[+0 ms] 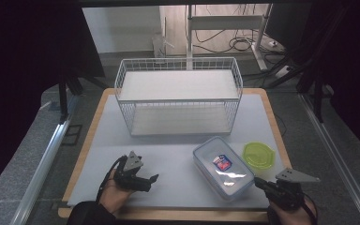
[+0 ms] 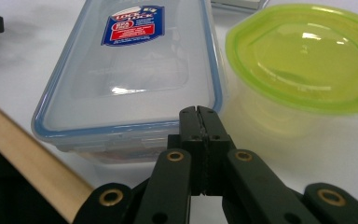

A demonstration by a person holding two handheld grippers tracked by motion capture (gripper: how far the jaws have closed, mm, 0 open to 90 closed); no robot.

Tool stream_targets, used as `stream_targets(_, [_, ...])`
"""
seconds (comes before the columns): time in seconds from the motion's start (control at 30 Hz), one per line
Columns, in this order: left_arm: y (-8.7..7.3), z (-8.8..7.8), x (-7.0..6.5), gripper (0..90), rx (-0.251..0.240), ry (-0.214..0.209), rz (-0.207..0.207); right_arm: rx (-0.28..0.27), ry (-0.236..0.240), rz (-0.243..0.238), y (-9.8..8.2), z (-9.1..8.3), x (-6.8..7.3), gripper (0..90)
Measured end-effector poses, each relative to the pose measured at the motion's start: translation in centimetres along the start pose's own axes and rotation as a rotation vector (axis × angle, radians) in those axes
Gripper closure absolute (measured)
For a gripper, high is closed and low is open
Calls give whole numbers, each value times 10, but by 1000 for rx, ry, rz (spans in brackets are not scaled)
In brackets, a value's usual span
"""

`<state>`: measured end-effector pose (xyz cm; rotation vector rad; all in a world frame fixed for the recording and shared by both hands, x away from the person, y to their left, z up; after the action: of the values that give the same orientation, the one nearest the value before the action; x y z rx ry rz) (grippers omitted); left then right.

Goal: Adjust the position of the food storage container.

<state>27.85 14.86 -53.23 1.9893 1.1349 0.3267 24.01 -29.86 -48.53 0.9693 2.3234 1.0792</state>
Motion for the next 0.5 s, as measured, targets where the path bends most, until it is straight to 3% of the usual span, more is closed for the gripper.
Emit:
stream_targets(0.07, [8, 6, -1, 107, -4, -25, -5, 3, -9, -9, 3, 4, -1, 900])
stream_targets(0.17, [17, 14, -1, 149, -8, -26, 18, 18, -30, 7, 3, 4, -1, 900])
stream_targets(0.2, [20, 16, -1, 224, -10, -28, 25, 49, -61, 33, -1, 5, -4, 900])
stream_targets(0.27, [28, 23, 0, 307, -11, -43, 25, 56, -54, 48, -3, 6, -5, 900])
stream_targets(0.3, [35, 29, 1, 307, -10, -56, 25, 65, -51, 54, -4, 8, -5, 900])
stream_targets(0.33, [40, 34, 1, 425, -12, -61, 27, 89, -68, 45, -3, 12, -4, 900])
stream_targets(0.5, [72, 69, -2, 661, -13, -118, 24, 89, -64, 83, -3, 16, -7, 900])
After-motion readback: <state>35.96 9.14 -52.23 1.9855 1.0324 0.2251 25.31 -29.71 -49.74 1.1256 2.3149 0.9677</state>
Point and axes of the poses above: each handheld gripper's, and its own axes: z roughly forward along the jaws, y roughly out of its top, x roughly to its left, the point moved 2 cm from there along z, roughly forward along the jaws, and after that the axes turned 12 degrees about -z, right-handed, at the moved point
